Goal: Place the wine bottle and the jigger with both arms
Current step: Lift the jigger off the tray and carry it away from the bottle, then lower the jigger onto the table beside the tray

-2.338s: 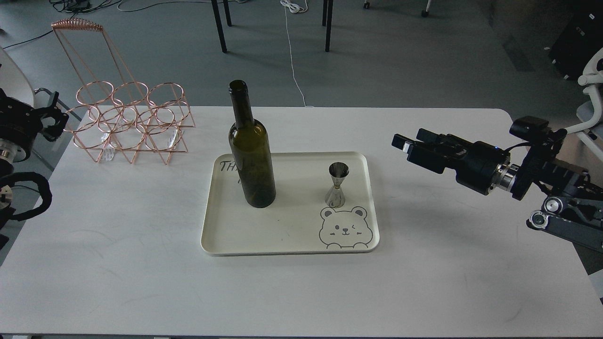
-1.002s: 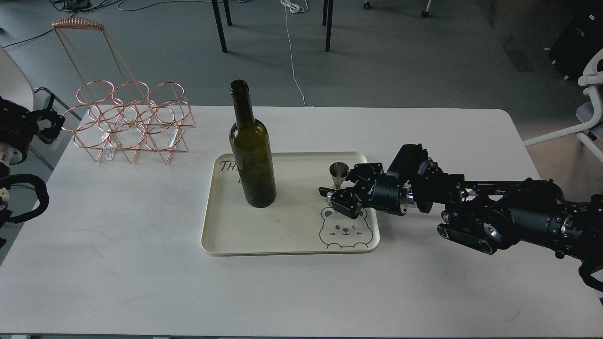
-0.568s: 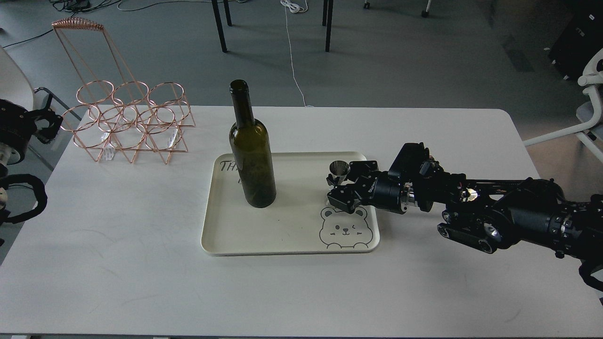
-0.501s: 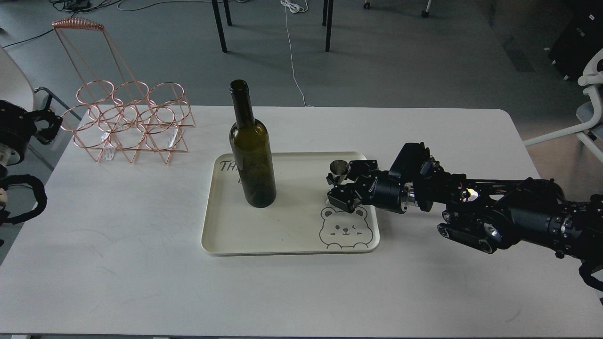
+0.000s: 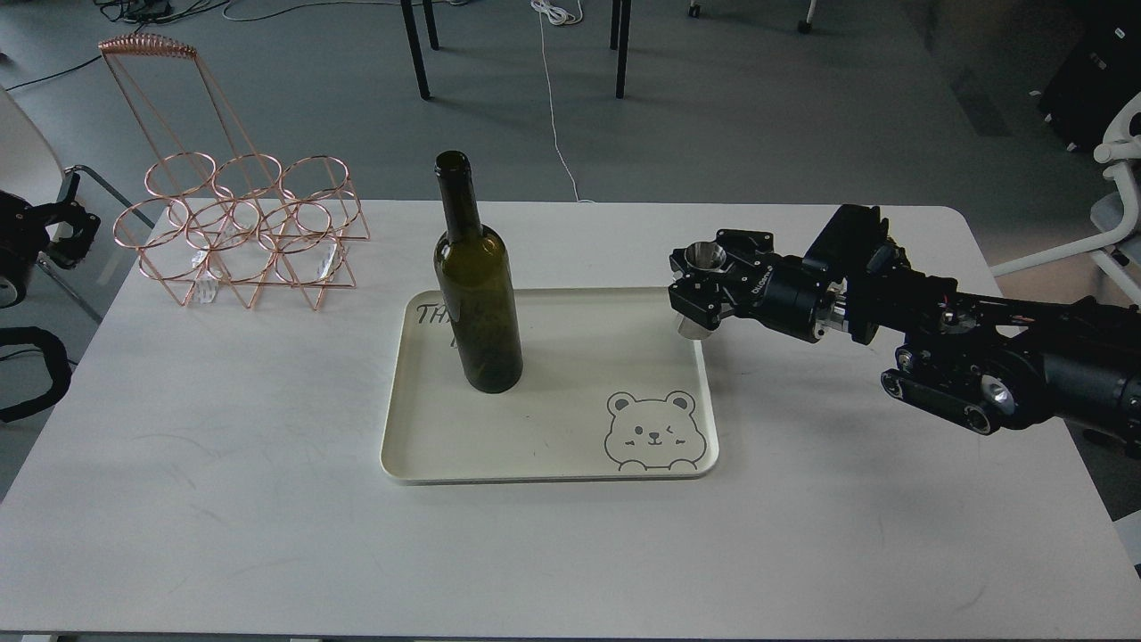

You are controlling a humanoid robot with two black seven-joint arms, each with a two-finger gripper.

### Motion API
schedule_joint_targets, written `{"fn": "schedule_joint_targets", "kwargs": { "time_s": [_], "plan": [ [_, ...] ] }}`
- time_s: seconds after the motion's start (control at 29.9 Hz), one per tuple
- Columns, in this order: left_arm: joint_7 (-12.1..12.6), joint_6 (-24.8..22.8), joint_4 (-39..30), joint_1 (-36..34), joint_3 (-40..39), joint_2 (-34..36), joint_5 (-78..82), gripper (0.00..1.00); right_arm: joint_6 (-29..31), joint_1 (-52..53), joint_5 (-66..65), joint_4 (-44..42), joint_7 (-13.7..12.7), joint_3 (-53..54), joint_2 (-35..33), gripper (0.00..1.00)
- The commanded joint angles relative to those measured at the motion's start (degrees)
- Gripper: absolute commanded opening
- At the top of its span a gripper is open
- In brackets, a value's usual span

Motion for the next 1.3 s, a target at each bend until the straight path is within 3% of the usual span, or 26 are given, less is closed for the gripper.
{"fn": "schedule_joint_targets", "kwargs": {
  "time_s": [0.0,0.3,0.63,0.84,1.27],
  "plan": [
    [0.0,0.0,-0.1,0.1,0.0,0.4,0.0,0.99,0.0,-1.0,0.1,3.0,0.0,3.5,-6.7,0.10],
    [0.0,0.0,-0.3,0.1,0.0,0.0,0.1,0.99,0.0,-11.3,2.4,5.6,0.0,12.7,-17.5,0.10],
    [0.0,0.0,-0.3,0.2,0.3,-0.1,0.2,0.99,0.0,-22.5,9.2,0.9,0.0,14.4,-17.1,0.10],
    [0.0,0.0,-0.3,0.2,0.3,-0.2,0.2,0.99,0.0,-22.9,9.4,0.3,0.0,14.5,-17.0,0.11],
    [0.0,0.0,-0.3,0.2,0.4,-0.2,0.2,0.99,0.0,-23.1,9.4,0.2,0.0,14.4,-16.8,0.23]
  ]
}}
